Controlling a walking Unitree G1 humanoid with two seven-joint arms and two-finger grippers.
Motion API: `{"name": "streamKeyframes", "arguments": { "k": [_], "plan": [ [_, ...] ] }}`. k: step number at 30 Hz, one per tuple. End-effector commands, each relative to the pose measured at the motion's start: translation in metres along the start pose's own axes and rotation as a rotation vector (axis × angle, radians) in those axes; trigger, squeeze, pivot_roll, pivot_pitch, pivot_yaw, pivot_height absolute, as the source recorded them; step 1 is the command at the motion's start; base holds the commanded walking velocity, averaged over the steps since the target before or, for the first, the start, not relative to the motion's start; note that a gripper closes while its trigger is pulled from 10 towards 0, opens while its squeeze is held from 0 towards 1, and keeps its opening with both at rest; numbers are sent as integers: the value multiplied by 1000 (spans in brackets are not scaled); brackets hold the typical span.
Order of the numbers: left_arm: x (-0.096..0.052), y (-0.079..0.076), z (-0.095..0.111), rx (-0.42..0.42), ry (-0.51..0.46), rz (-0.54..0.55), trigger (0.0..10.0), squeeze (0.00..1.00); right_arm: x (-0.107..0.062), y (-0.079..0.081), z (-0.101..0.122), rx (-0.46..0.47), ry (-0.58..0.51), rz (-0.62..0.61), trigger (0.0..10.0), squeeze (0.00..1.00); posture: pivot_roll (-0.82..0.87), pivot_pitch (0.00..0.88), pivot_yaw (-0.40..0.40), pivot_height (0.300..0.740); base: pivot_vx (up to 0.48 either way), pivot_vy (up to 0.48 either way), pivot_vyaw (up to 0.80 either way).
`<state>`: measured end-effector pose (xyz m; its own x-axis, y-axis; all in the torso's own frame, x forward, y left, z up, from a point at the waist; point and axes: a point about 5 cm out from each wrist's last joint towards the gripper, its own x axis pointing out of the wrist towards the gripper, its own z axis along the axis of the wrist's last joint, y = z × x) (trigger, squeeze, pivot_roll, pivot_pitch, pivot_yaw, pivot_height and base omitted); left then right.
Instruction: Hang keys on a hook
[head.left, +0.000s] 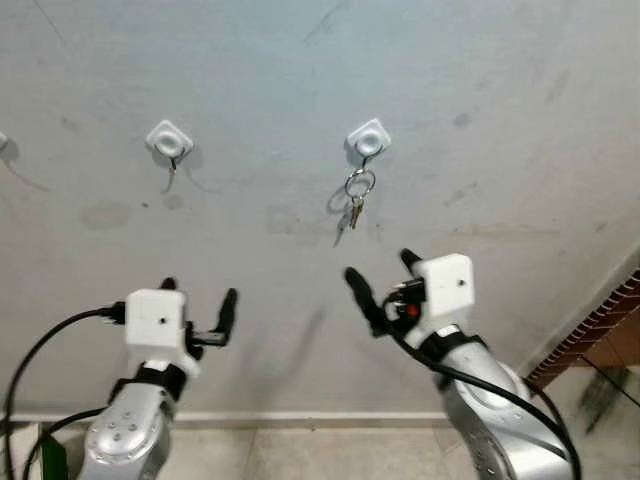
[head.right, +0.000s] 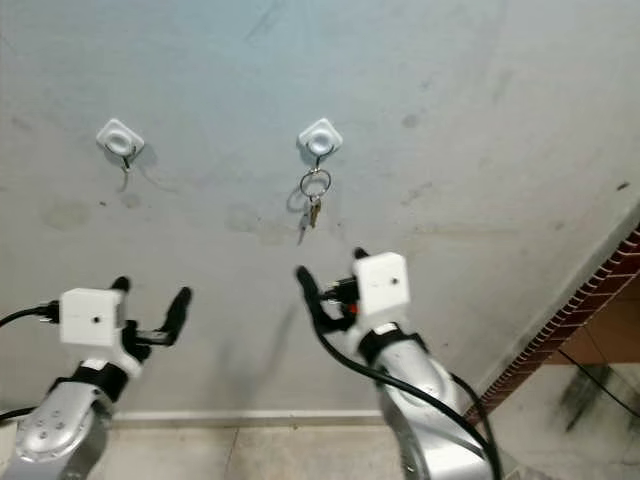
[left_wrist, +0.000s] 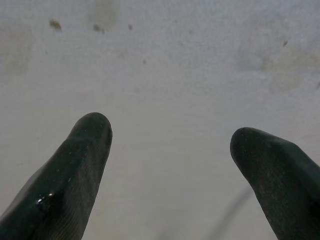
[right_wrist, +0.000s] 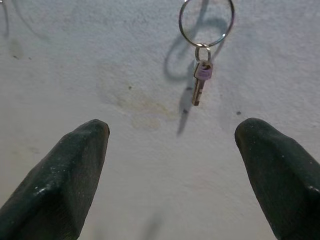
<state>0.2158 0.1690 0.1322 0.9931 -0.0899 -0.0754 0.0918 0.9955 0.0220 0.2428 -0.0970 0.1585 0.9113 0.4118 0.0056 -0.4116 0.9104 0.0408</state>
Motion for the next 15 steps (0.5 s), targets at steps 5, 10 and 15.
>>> {"name": "streamKeyframes", "arguments": {
  "k": [5,10,15],
  "plan": [
    [0,-7,0,-2,11,-36,10000,0,-1,-7,-2,-7,11,-40,10000,0,155,17,22,740,0,480,0],
    [2,-8,1,5,19,-55,10000,0,1,-7,-3,4,9,-58,10000,0,162,16,41,740,0,480,0],
    [3,-7,1,15,23,-66,10000,0,2,-6,-4,12,10,-69,10000,0,160,13,52,740,0,480,0]
  ]
}}
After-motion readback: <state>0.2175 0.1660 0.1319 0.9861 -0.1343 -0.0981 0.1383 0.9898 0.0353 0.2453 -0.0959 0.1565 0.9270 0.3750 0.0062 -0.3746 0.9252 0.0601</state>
